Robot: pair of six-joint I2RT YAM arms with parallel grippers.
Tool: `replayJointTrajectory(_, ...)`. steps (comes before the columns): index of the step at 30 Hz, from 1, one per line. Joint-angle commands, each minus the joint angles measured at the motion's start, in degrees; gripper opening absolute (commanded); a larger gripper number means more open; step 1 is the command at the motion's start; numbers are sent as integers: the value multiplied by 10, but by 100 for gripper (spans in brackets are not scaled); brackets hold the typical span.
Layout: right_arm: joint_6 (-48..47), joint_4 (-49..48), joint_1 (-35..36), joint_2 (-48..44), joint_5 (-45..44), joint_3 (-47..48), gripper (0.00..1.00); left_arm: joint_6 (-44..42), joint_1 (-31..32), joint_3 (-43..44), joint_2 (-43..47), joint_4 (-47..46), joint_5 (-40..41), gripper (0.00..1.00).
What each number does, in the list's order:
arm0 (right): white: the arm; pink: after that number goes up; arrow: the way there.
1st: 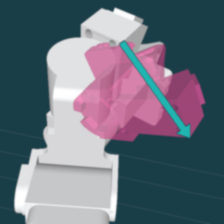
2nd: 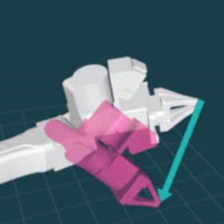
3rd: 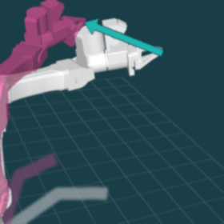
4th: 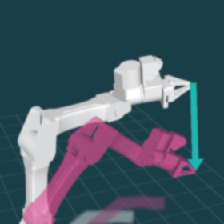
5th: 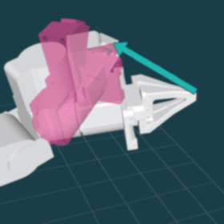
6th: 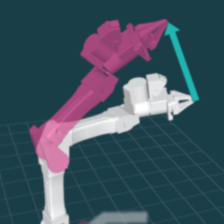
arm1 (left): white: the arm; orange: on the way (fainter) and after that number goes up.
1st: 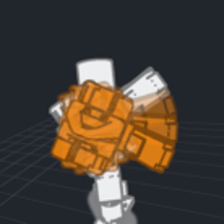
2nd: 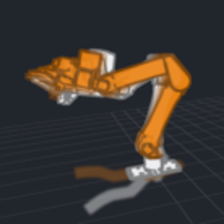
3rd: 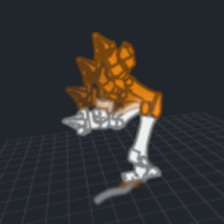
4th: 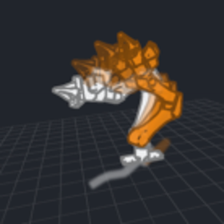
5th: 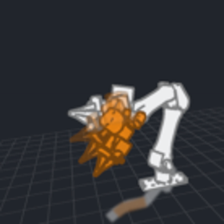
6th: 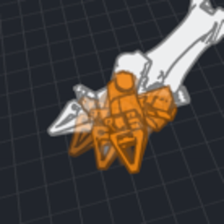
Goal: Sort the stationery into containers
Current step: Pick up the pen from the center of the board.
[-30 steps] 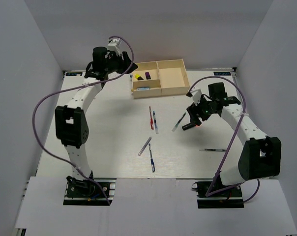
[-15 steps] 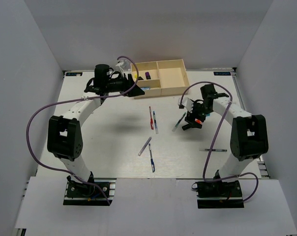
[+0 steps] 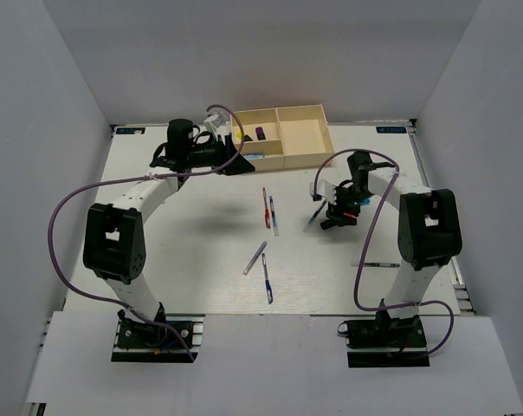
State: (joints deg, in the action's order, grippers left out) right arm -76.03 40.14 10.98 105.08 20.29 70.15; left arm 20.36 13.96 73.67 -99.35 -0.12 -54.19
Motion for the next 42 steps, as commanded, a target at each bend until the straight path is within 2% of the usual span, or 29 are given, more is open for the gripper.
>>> replayJointTrajectory(1,-36,11,7,4,-13,-20,66,5,-2,-10,19,-21,-14,70)
replayJointTrajectory(3,-39,9,8,8,-18,-28,62,6,-2,-12,20,-23,-14,70)
replayJointTrajectory(8,-43,6,11,8,-18,-47,43,17,3,-27,23,-34,-12,69)
replayJointTrajectory(11,-39,-3,18,-15,-7,-61,28,19,3,-48,35,-37,3,69)
replayJointTrajectory(12,-34,-8,23,-24,-3,-63,20,30,8,-57,40,-50,6,69)
replayJointTrajectory(18,68,5,51,-102,88,-13,2,119,25,-121,66,-109,16,68)
replayJointTrajectory(23,135,30,82,-139,135,35,0,169,45,-159,58,-143,21,65)
replayJointTrajectory(28,192,31,128,-156,137,58,0,214,72,-181,50,-186,21,64)
replayJointTrajectory(35,215,7,172,-153,113,53,0,252,84,-192,47,-240,3,71)
replayJointTrajectory(37,223,4,175,-151,113,56,0,248,91,-194,45,-235,1,74)
replayJointTrajectory(42,235,-10,188,-146,107,60,0,211,107,-203,40,-192,7,75)
